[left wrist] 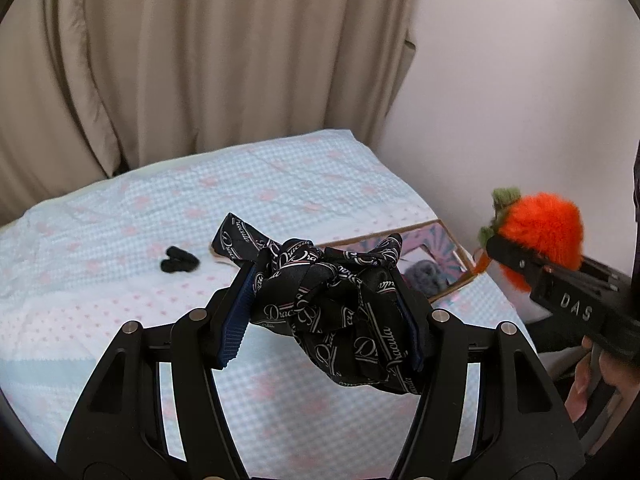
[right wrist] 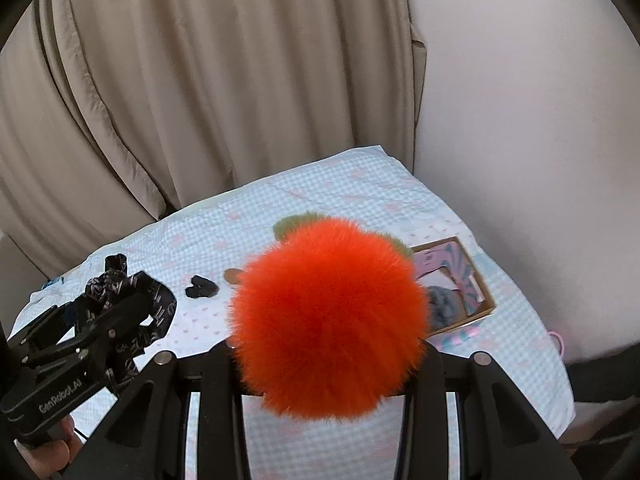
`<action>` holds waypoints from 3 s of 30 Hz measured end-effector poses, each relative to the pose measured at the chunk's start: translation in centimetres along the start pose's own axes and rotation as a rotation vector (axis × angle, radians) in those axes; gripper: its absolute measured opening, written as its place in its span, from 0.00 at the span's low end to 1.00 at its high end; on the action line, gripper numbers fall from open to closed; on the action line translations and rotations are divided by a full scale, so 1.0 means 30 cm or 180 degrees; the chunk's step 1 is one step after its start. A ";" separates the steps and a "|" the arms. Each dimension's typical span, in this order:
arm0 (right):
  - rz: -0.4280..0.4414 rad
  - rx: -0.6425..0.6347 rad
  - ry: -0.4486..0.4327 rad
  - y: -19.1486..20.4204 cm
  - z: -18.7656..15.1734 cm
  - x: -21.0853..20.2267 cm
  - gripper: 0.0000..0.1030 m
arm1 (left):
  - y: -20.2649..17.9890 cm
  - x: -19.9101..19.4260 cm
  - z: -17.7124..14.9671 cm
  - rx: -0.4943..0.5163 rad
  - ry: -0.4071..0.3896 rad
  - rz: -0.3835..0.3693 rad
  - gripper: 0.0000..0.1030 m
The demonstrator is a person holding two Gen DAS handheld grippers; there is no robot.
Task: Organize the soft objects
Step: 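Carry the scarf and pompom into the cardboard box and release both, then withdraw both tools and approach the black scrunchie and brown hair clip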
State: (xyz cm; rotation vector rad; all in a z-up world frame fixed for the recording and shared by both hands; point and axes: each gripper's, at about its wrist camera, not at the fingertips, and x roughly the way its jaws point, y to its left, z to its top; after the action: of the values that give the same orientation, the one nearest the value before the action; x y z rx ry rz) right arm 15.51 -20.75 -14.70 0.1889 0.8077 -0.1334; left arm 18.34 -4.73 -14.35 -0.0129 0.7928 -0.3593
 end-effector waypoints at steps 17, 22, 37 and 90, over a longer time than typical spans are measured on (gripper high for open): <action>0.0207 -0.0157 0.0475 -0.505 0.122 0.335 0.33 | -0.395 0.511 0.018 -0.0273 0.0472 0.0296 0.57; 0.0252 -0.0046 0.0624 -0.605 0.132 0.504 0.33 | -0.430 0.684 -0.016 -0.0213 0.0724 0.0376 0.57; 0.0354 0.0206 0.1306 -0.738 0.082 0.975 0.33 | -0.437 1.160 -0.168 -0.0006 0.1726 0.0497 0.57; 0.0447 -0.0171 0.0409 -0.506 0.187 0.161 1.00 | -0.348 0.201 0.001 -0.0194 0.0617 0.0551 0.99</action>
State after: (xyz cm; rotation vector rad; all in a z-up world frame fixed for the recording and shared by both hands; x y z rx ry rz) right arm 19.87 -37.00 -16.20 0.2043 0.9219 0.0330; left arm 19.00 -16.47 -16.99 0.0337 0.9890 -0.1736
